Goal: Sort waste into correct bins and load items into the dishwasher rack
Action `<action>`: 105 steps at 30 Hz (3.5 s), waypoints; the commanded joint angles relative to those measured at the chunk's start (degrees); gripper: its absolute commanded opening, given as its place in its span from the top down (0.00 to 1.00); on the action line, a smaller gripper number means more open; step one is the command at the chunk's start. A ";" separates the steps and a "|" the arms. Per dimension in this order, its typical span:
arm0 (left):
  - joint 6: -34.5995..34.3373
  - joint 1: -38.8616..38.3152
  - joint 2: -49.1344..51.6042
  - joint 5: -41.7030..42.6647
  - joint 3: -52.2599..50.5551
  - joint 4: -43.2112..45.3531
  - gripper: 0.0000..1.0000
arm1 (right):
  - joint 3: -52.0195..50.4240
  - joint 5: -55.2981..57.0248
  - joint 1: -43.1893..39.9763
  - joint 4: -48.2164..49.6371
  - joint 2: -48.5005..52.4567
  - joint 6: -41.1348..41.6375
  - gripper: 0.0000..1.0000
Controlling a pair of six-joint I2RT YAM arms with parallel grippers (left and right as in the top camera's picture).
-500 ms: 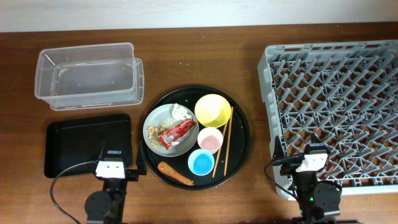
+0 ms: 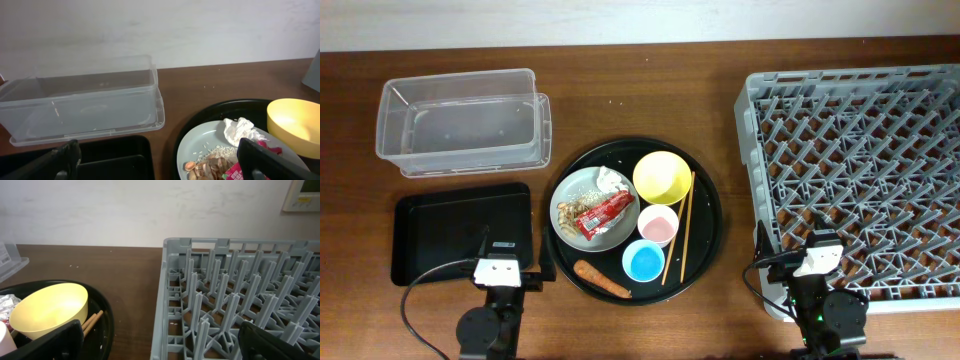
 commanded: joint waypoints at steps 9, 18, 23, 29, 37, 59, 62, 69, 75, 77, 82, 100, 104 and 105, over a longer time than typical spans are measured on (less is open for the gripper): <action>0.85 -0.28 0.09 1.51 -0.42 -0.04 0.01 | -0.31 -0.79 0.31 -0.26 0.15 0.28 0.02; -1.14 -0.26 0.11 1.81 3.80 -6.78 0.01 | 2.89 -0.57 0.31 -1.20 1.07 0.26 0.02; -1.79 -0.28 10.47 1.84 13.84 -12.70 0.01 | 10.69 -0.59 0.31 -4.15 9.18 0.26 0.02; -3.26 -0.28 43.67 3.96 40.17 -26.86 0.01 | 31.58 -0.57 0.31 -21.55 31.89 0.26 0.02; -3.28 -0.28 63.30 7.50 59.32 -47.17 0.01 | 50.99 -0.52 0.31 -41.83 49.37 0.24 0.02; -2.82 -15.69 104.65 8.33 59.32 -9.38 0.90 | 50.99 1.40 0.31 -42.51 49.44 0.26 0.02; -2.82 -15.67 104.13 8.28 59.47 -9.44 1.00 | 50.99 1.40 0.31 -42.51 49.44 0.26 0.02; -2.80 -5.38 84.76 -5.33 62.60 -10.64 1.00 | 50.99 1.38 0.31 -42.51 49.44 0.26 0.02; -2.82 7.67 95.25 -5.29 62.60 -0.72 0.99 | 50.99 1.40 0.31 -42.49 49.44 0.26 0.02; -2.80 8.15 97.70 -5.27 62.60 2.51 0.77 | 50.99 1.38 0.31 -42.49 49.44 0.26 0.02; -2.80 7.98 93.37 -0.50 63.89 -1.51 0.35 | 50.99 1.40 0.31 -42.53 49.44 0.26 0.02; -2.84 -6.32 95.10 22.47 52.87 -33.16 0.68 | 50.99 1.36 0.31 -42.73 49.44 0.28 0.02; -2.82 -6.32 95.10 22.45 52.87 -31.67 0.91 | 50.99 1.36 0.31 -42.91 49.44 0.28 0.02; -2.82 -6.32 95.10 22.43 52.87 -31.65 1.00 | 50.99 1.36 0.31 -42.91 49.44 0.28 0.02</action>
